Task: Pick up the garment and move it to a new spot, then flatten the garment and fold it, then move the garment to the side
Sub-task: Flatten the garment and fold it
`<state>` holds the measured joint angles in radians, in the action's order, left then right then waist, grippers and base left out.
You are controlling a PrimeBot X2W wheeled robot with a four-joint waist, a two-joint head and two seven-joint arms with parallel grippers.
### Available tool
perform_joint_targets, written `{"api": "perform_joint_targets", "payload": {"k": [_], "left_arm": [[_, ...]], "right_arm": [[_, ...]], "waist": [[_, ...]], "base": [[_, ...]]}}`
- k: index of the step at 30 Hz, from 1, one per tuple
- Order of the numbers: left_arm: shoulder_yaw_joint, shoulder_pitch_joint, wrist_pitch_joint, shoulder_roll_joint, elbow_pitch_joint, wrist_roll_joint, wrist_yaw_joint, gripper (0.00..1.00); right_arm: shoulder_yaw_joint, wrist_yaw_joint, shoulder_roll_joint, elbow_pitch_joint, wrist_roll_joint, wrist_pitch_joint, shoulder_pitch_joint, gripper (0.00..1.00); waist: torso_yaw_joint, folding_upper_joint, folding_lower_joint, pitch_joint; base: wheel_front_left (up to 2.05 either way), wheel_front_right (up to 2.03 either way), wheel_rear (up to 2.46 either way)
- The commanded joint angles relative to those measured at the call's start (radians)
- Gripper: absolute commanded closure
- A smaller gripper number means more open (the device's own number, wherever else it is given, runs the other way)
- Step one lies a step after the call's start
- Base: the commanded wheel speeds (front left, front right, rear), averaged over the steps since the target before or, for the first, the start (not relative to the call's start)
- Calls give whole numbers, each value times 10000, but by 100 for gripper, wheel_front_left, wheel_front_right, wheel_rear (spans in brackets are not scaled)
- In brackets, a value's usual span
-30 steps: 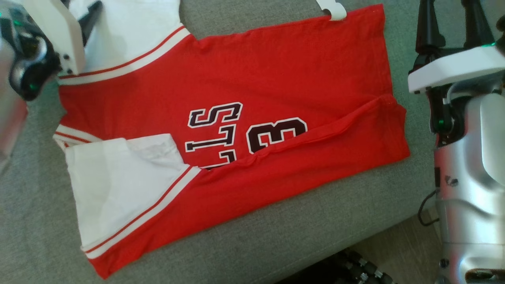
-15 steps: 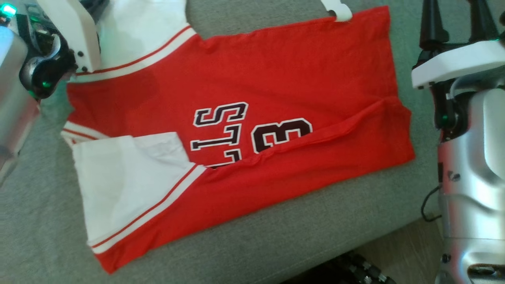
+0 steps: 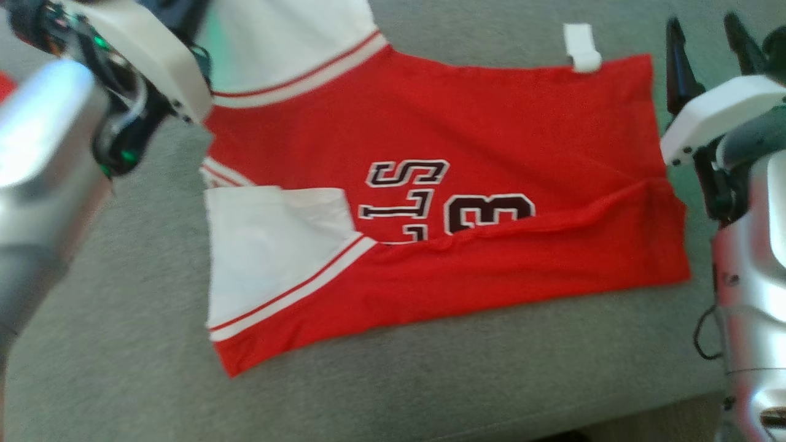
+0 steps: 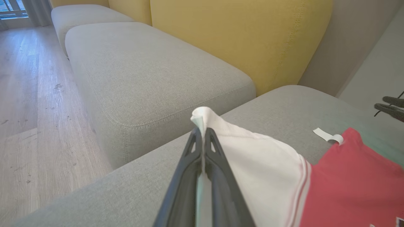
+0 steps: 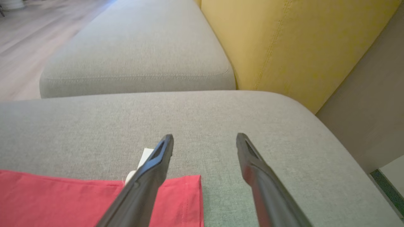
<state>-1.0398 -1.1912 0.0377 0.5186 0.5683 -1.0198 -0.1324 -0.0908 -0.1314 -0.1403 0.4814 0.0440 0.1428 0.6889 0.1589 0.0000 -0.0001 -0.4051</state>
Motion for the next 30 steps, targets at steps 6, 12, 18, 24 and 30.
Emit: {"api": "perform_joint_targets", "payload": {"k": [6, 12, 18, 24, 30], "left_arm": [[-306, 279, -384, 249, -1108, 296, 18, 100], [-511, 445, -534, 212, -1368, 410, 18, 100], [-589, 397, -492, 191, -1534, 417, 17, 100], [-580, 286, -481, 202, -1533, 389, 19, 100], [-658, 209, -429, 313, -1419, 396, 18, 100]], "right_arm": [[-56, 7, -701, 1056, -33, 814, 264, 0], [-378, 7, -837, 2217, -259, 1183, 676, 0], [-675, 7, -874, 3077, -599, 1252, 1067, 0], [-870, 7, -782, 4026, -738, 1511, 1422, 0], [-209, 7, -744, 4501, -341, 1429, 1700, 100]], "waist": [[-1112, 0, 1, 422], [-1367, 0, 1, 324], [-1478, 0, 1, 176], [-1554, 0, 1, 8], [-1453, 0, 1, -81]], "base": [[0, 0, 0], [0, 0, 0], [0, 0, 0], [0, 0, 0], [0, 0, 0]]}}
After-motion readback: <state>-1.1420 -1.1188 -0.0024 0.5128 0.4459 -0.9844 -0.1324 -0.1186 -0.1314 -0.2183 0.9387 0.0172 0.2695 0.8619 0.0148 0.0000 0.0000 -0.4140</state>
